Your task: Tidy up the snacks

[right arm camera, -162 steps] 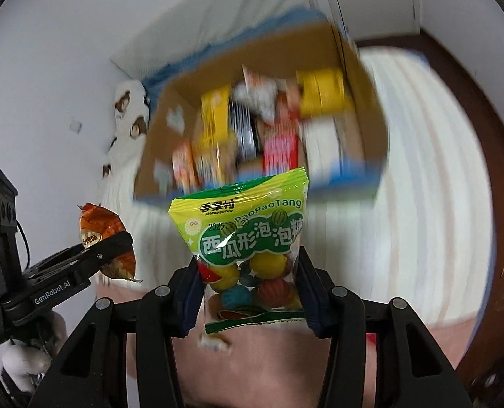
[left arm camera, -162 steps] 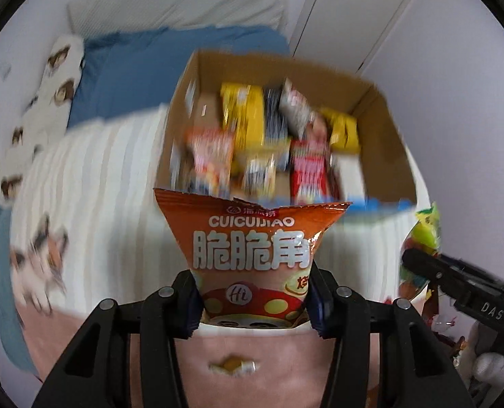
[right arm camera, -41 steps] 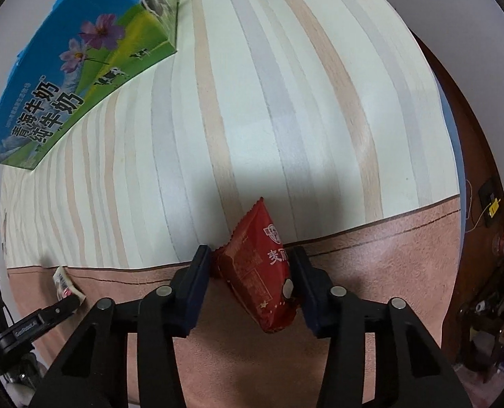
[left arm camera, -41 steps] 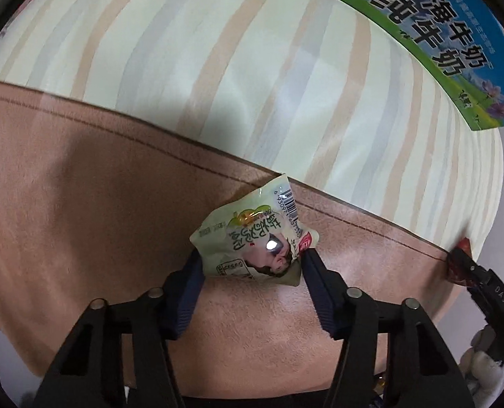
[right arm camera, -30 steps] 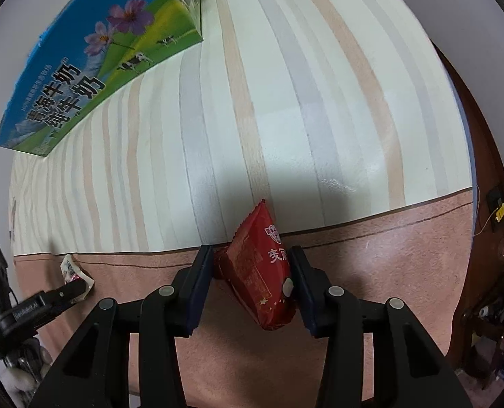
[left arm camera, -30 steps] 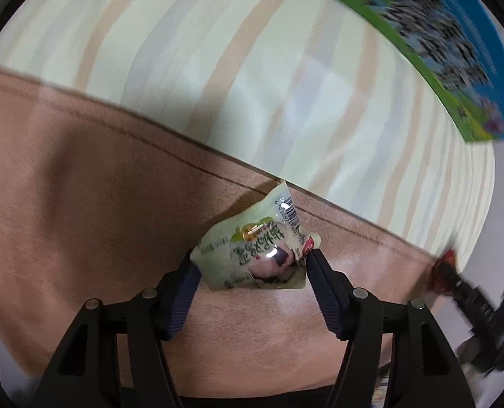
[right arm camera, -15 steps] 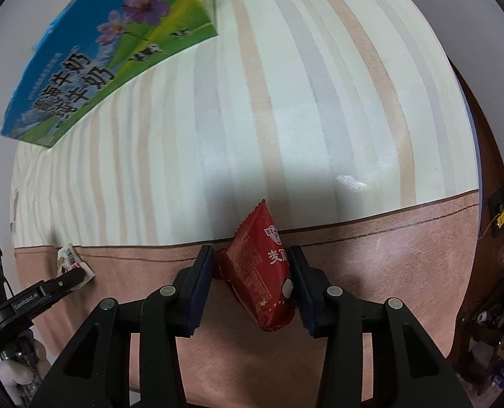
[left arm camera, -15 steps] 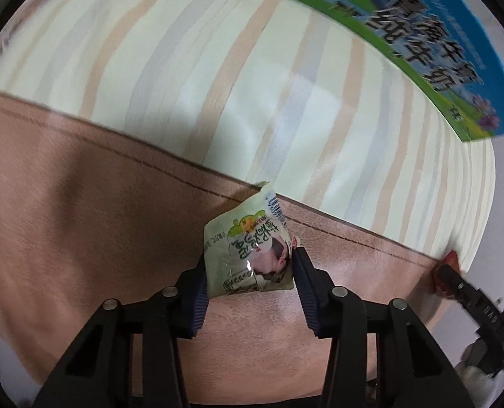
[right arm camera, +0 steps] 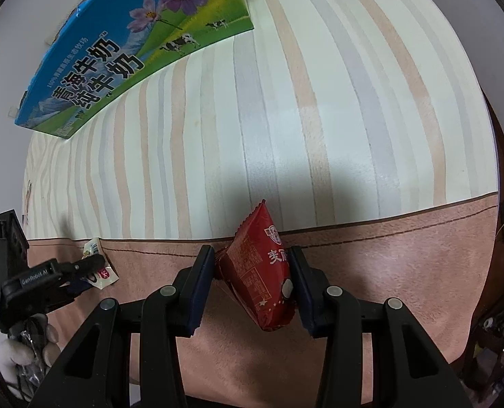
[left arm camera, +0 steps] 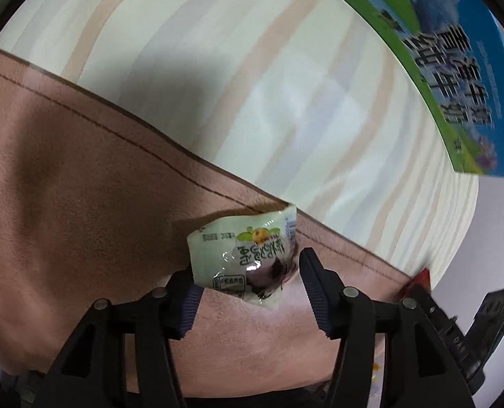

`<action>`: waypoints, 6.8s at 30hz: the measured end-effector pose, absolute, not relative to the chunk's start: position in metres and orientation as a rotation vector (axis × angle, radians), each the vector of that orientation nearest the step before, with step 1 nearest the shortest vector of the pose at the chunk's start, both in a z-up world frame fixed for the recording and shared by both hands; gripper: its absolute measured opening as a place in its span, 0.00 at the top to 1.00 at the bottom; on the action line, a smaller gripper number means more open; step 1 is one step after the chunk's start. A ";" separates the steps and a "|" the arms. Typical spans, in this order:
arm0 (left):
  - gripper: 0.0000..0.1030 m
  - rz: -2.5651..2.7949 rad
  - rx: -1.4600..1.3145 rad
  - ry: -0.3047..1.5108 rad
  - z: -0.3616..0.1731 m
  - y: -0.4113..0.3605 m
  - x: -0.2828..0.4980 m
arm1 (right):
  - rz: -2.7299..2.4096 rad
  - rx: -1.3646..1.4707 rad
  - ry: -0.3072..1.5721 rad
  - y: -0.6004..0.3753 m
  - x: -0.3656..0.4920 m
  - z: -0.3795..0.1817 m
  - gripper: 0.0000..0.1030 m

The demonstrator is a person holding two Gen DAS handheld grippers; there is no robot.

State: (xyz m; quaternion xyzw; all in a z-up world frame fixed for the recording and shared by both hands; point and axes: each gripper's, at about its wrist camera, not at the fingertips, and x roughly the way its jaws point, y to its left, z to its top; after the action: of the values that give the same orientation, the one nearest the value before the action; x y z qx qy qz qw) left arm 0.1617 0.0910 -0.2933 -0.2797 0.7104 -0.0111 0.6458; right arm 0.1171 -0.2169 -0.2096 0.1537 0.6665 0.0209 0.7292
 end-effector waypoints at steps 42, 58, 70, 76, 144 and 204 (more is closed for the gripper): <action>0.70 -0.328 -0.178 1.252 -0.085 -0.009 0.375 | 0.194 0.266 1.209 -0.197 0.328 -0.076 0.55; 0.08 -0.125 -0.021 1.272 -0.142 0.046 0.263 | 0.180 0.430 1.240 -0.201 0.245 -0.114 0.08; 0.08 0.000 -0.004 1.399 -0.246 0.078 0.245 | 0.158 0.509 1.461 -0.147 0.250 -0.230 0.17; 0.08 0.007 0.019 1.401 -0.260 0.079 0.242 | 0.118 0.328 1.463 -0.122 0.251 -0.244 0.55; 0.00 -0.095 0.018 1.012 -0.034 0.035 0.243 | 0.046 0.091 1.007 -0.190 0.239 0.002 0.02; 0.00 -0.033 0.055 0.855 0.014 0.040 0.153 | -0.024 0.073 0.784 -0.202 0.127 0.097 0.00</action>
State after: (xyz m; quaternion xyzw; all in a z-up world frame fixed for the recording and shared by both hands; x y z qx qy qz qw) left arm 0.1535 0.0398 0.0142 0.0265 0.4144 -0.0158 0.9096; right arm 0.1267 -0.2023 0.0970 0.0357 0.3819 -0.0115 0.9234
